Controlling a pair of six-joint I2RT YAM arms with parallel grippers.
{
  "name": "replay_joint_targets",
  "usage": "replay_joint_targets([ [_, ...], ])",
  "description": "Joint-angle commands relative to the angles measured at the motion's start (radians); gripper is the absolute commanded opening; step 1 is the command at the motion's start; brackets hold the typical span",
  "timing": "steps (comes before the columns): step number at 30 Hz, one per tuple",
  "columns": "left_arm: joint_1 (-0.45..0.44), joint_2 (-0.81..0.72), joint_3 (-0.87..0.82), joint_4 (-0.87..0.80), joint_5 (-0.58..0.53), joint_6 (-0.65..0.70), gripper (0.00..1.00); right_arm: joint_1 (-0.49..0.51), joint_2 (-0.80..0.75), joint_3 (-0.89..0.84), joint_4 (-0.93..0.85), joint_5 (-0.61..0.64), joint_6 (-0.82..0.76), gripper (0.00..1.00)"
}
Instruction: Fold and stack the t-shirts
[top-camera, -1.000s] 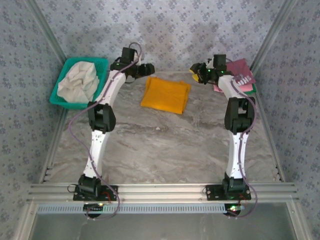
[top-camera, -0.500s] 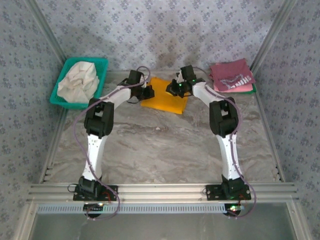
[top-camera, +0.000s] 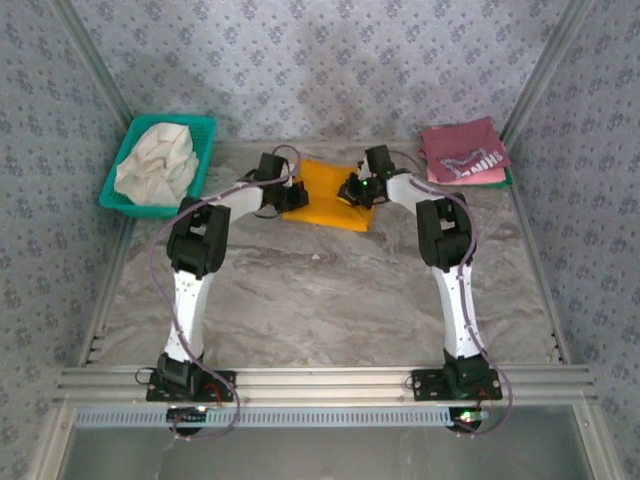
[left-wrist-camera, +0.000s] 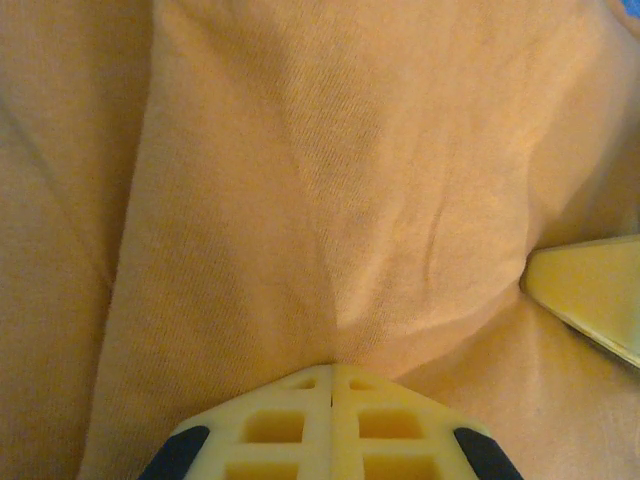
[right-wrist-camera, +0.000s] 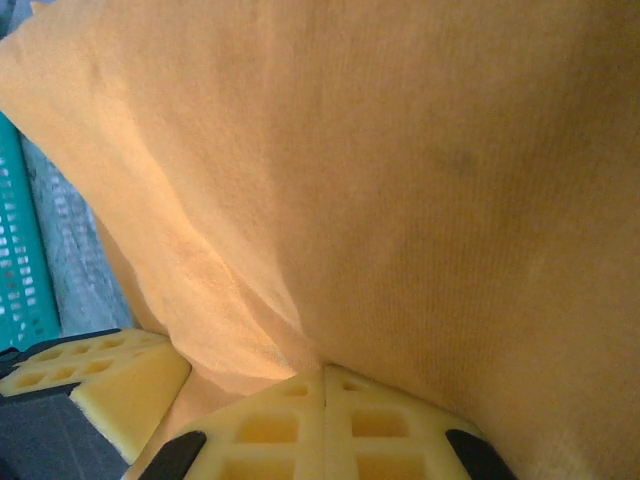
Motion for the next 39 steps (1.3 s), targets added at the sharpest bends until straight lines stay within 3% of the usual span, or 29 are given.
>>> replay_joint_targets([
  [1,-0.024,-0.09,-0.17,-0.007,-0.037,-0.051,0.0,0.018,-0.061,-0.146,-0.037,-0.012,-0.026,0.0],
  [5,-0.054,-0.25,-0.376,0.046,-0.098,-0.1,0.0,0.05,-0.207,-0.336,-0.007,-0.011,-0.037,0.0],
  [9,-0.077,-0.385,-0.442,-0.006,-0.169,-0.111,0.0,0.051,-0.341,-0.417,-0.018,-0.041,-0.038,0.0],
  [14,-0.115,-0.409,-0.279,-0.135,-0.239,-0.013,0.0,-0.029,-0.459,-0.42,-0.024,-0.018,-0.042,0.26],
  [16,-0.122,-0.357,-0.191,-0.18,-0.232,0.021,0.0,-0.077,-0.467,-0.434,-0.023,0.002,-0.033,0.42],
  [21,-0.11,-0.266,-0.156,-0.165,-0.233,0.025,0.0,-0.144,-0.468,-0.487,-0.032,-0.013,-0.035,0.55],
  [25,-0.102,-0.235,-0.202,-0.139,-0.231,0.013,0.0,-0.143,-0.493,-0.547,-0.032,-0.017,-0.056,0.67],
  [30,-0.093,-0.222,-0.269,-0.106,-0.244,-0.01,0.0,-0.136,-0.49,-0.625,-0.005,-0.046,-0.077,0.73],
  [39,-0.088,-0.208,-0.31,-0.04,-0.219,-0.022,0.0,-0.091,-0.398,-0.627,0.099,-0.138,-0.061,0.7],
])
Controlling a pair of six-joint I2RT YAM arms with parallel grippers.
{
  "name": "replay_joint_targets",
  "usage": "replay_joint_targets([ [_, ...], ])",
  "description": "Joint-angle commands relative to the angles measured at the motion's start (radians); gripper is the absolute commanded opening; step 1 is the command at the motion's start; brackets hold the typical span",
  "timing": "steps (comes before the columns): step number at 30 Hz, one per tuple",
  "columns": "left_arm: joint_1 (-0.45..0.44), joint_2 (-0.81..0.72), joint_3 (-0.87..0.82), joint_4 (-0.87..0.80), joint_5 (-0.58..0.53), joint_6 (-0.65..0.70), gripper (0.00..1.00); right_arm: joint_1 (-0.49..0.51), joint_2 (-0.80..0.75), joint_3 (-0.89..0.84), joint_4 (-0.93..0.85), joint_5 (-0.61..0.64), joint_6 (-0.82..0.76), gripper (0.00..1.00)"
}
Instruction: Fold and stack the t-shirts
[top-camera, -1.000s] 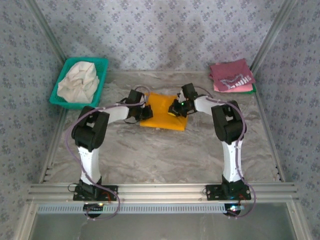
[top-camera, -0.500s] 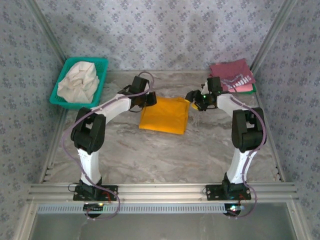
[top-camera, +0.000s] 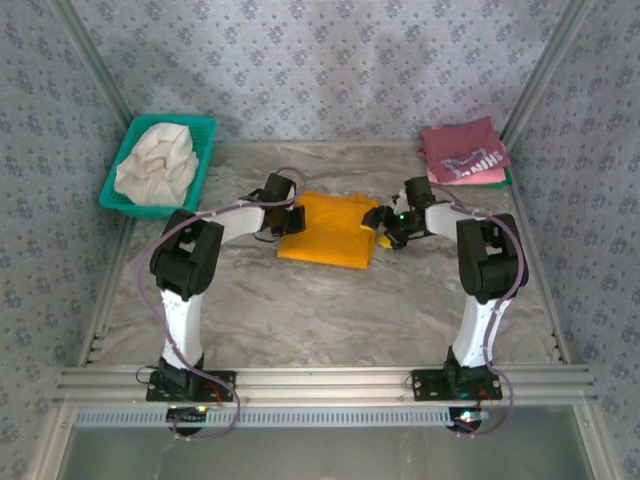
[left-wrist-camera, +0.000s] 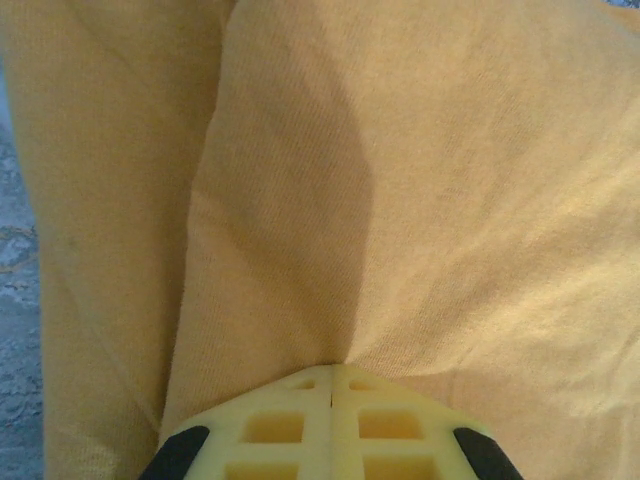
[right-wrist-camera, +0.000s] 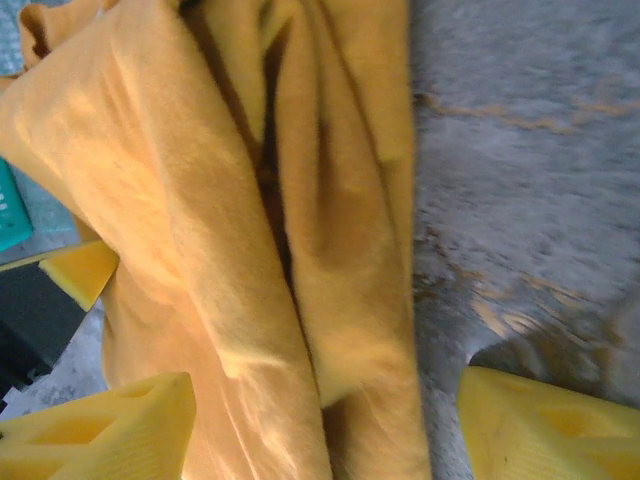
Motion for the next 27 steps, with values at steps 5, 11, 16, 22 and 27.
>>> replay_joint_targets([
  [5,0.007,0.019,-0.039,0.012,0.003,-0.006,0.0,0.064,0.061,0.029,0.12,-0.083,0.045,0.62],
  [11,0.005,0.018,-0.044,0.029,0.021,-0.006,0.0,0.096,0.07,0.082,0.119,-0.016,0.071,0.39],
  [16,0.005,-0.006,-0.049,0.03,0.01,-0.002,0.0,0.091,0.068,0.108,0.063,0.045,0.075,0.02],
  [22,0.022,-0.155,-0.091,0.073,-0.026,0.0,0.55,0.053,0.057,0.299,-0.198,0.157,-0.107,0.0],
  [27,0.026,-0.376,-0.145,0.095,-0.154,0.029,0.81,-0.027,0.067,0.533,-0.474,0.332,-0.271,0.0],
])
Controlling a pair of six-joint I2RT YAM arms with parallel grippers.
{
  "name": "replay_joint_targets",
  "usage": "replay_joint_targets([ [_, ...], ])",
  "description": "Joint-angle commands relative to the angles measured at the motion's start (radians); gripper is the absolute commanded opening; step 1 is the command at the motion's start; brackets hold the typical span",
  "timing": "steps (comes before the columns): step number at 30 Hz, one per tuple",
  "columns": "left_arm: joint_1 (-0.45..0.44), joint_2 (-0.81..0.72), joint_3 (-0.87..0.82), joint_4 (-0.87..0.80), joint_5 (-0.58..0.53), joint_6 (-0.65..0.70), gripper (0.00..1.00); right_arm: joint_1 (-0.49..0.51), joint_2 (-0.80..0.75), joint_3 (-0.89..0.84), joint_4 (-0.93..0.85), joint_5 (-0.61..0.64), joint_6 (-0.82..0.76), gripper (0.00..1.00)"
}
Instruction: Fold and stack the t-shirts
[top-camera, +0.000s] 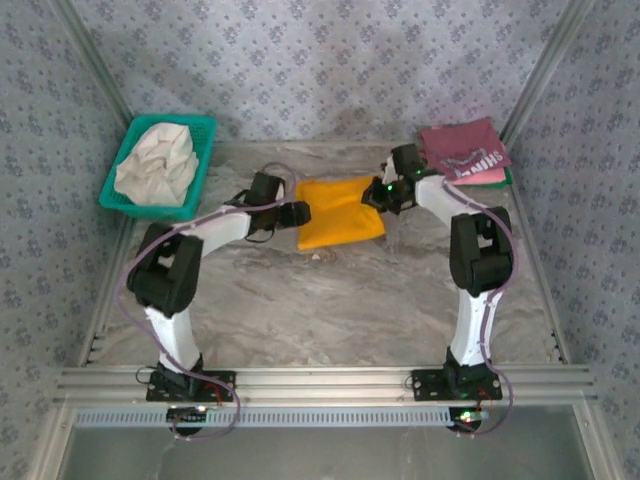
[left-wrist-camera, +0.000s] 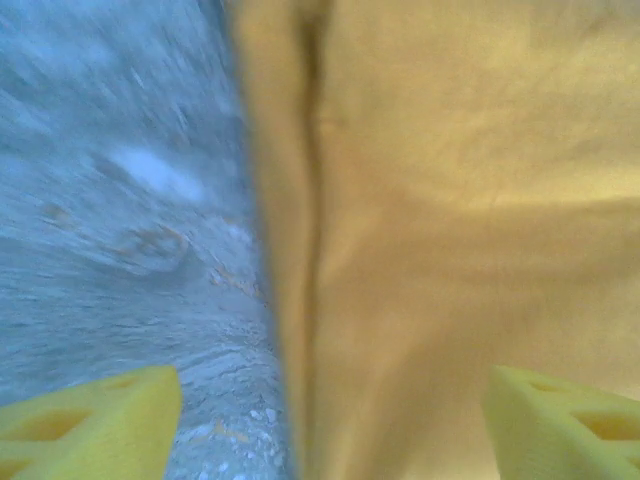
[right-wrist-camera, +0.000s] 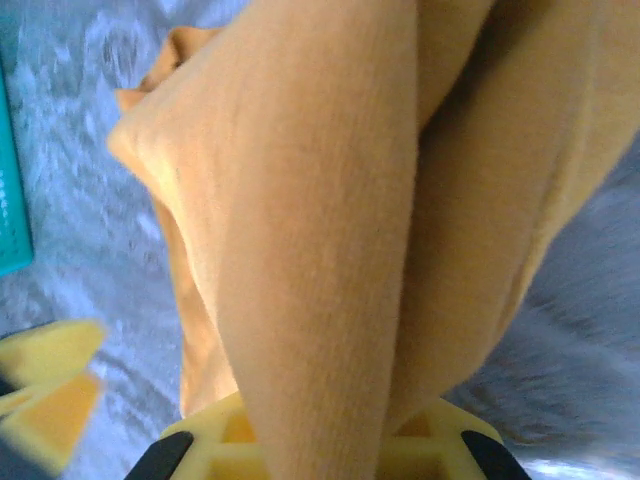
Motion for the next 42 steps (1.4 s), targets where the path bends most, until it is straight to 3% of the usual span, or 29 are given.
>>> replay_joint_targets([
  [1,0.009,-0.171,-0.018,0.021,-0.113,0.04,0.81,-0.073,0.012,0.184,-0.277,0.194,-0.184,0.0],
  [7,0.014,-0.25,-0.069,0.006,-0.152,0.133,0.84,-0.178,0.173,0.658,-0.649,0.364,-0.473,0.0],
  [13,0.027,-0.235,-0.118,0.047,-0.146,0.117,0.84,-0.222,0.429,1.151,-0.86,0.348,-0.731,0.0],
  [19,0.027,-0.214,-0.124,0.065,-0.136,0.11,0.84,-0.201,0.367,1.091,-0.723,0.304,-0.899,0.0],
  [24,0.027,-0.18,-0.105,0.056,-0.131,0.115,0.84,-0.212,0.336,1.072,-0.528,0.345,-0.96,0.0],
  [34,0.027,-0.153,-0.088,0.033,-0.124,0.112,0.85,-0.297,0.428,1.106,-0.306,0.411,-1.114,0.0],
  [39,0.027,-0.144,-0.07,0.002,-0.126,0.129,0.85,-0.365,0.472,1.12,-0.231,0.335,-1.098,0.0],
  [42,0.027,-0.132,-0.054,-0.005,-0.124,0.129,0.85,-0.37,0.509,1.121,-0.183,0.395,-1.155,0.0],
])
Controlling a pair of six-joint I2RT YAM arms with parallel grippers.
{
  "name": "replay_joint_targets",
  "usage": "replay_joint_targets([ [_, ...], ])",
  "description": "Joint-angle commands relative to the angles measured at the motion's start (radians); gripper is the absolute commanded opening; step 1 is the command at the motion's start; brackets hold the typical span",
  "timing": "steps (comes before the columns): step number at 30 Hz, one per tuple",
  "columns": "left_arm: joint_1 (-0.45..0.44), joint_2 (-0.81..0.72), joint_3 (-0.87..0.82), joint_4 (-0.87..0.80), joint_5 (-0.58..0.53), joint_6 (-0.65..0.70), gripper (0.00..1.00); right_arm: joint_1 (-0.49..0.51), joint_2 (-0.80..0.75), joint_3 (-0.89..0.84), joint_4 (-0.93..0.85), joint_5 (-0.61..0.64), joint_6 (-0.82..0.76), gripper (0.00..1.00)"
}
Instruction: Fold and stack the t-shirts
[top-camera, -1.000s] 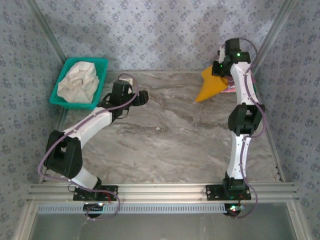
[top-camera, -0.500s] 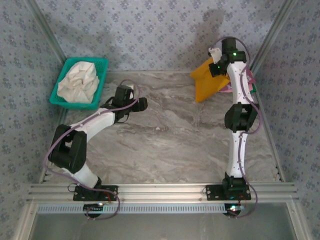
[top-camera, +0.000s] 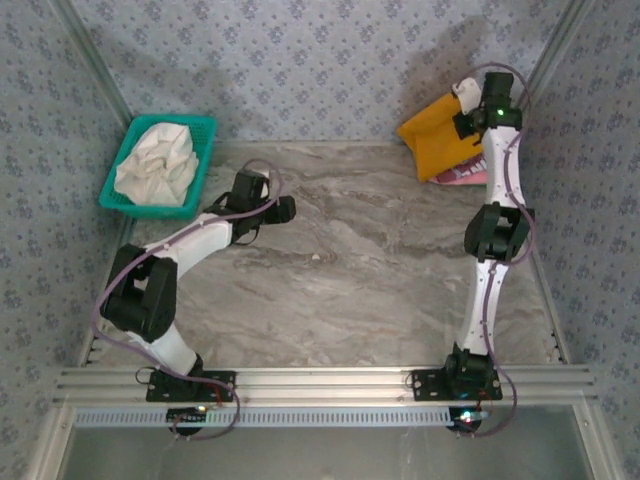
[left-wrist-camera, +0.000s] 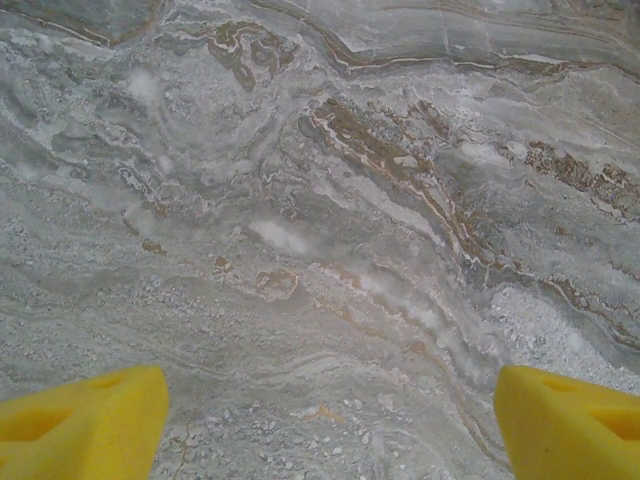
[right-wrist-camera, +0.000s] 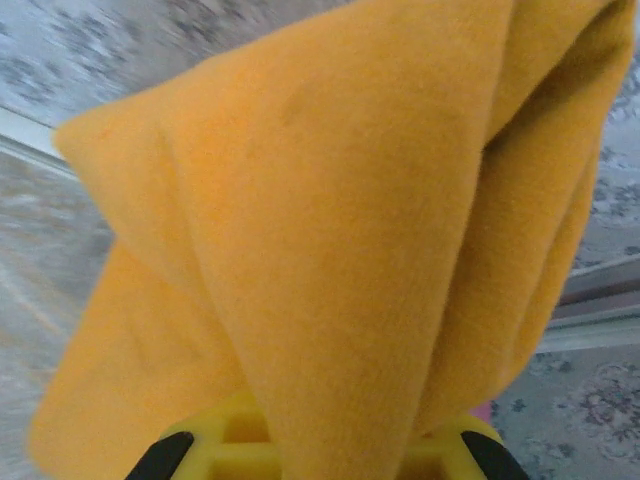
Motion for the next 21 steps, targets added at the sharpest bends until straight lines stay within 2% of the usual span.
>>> replay_joint_targets([
  [1,0.003,0.025,0.047,-0.022,0.014,0.015,0.85,-0.006,0.052,0.032,0.116,0.045,-0.074,0.0],
  [9,-0.006,0.05,0.084,-0.059,0.023,0.013,0.85,-0.062,0.138,0.051,0.268,0.11,-0.062,0.0],
  [17,-0.007,0.057,0.1,-0.075,0.011,0.015,0.85,-0.107,0.165,0.04,0.282,0.158,-0.001,0.0],
  [18,-0.008,0.058,0.105,-0.078,0.01,0.015,0.85,-0.109,0.164,0.031,0.292,0.165,0.005,0.03],
  [20,-0.013,0.059,0.116,-0.084,0.006,0.017,0.85,-0.108,0.164,0.016,0.307,0.167,0.004,0.55],
  [21,-0.015,0.058,0.121,-0.087,-0.001,0.019,0.86,-0.106,0.163,0.016,0.31,0.168,0.006,0.7],
])
